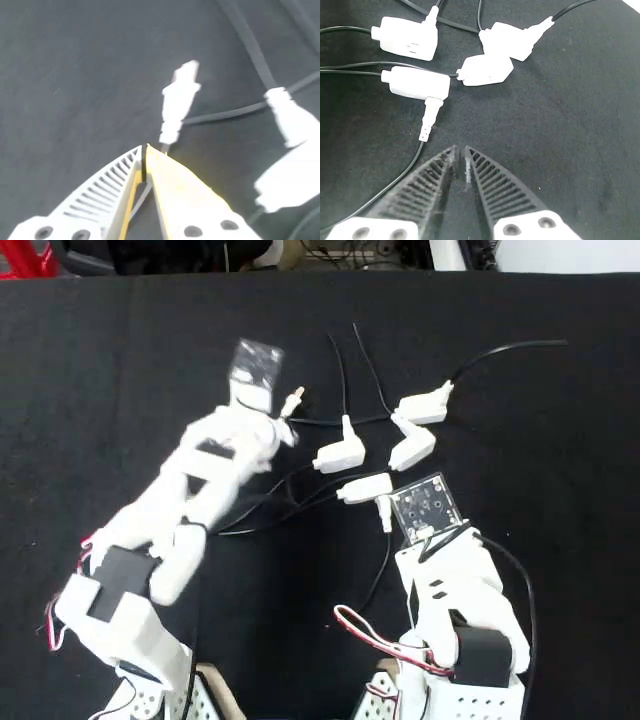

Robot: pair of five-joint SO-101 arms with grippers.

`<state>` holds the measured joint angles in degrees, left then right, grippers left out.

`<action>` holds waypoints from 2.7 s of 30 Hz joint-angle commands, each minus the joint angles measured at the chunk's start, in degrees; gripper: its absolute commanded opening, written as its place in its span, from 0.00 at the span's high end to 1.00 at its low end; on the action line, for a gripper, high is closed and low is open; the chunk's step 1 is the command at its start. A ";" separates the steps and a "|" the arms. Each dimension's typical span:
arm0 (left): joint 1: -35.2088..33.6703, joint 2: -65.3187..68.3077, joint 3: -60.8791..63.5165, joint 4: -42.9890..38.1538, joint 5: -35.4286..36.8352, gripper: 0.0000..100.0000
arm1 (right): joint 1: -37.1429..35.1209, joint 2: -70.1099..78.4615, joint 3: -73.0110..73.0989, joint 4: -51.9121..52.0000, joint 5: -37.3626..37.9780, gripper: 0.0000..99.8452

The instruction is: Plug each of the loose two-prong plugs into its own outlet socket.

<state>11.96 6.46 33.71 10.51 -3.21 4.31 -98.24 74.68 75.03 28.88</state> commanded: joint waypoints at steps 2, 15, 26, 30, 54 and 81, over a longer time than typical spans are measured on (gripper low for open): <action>3.12 -1.76 1.54 -7.12 1.41 0.85 | 0.53 0.48 -2.86 0.18 0.44 0.99; 1.63 21.36 -32.48 25.14 2.73 0.89 | 0.79 0.48 -2.86 0.18 0.44 0.99; -0.75 20.92 -31.78 30.15 -10.37 0.97 | 0.79 0.48 -2.86 0.18 0.44 0.99; -0.66 19.43 -31.69 35.96 -14.59 0.97 | 0.79 0.48 -2.86 0.18 0.44 0.99; -3.74 -51.60 15.96 57.67 -59.43 0.97 | 0.79 0.48 -2.86 0.18 0.44 0.99; 4.35 -102.68 45.32 67.43 -42.55 0.70 | -20.31 32.48 -23.08 5.01 29.36 0.99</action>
<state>21.27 -93.41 79.69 78.81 -46.81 -15.38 -75.21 61.49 79.78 57.71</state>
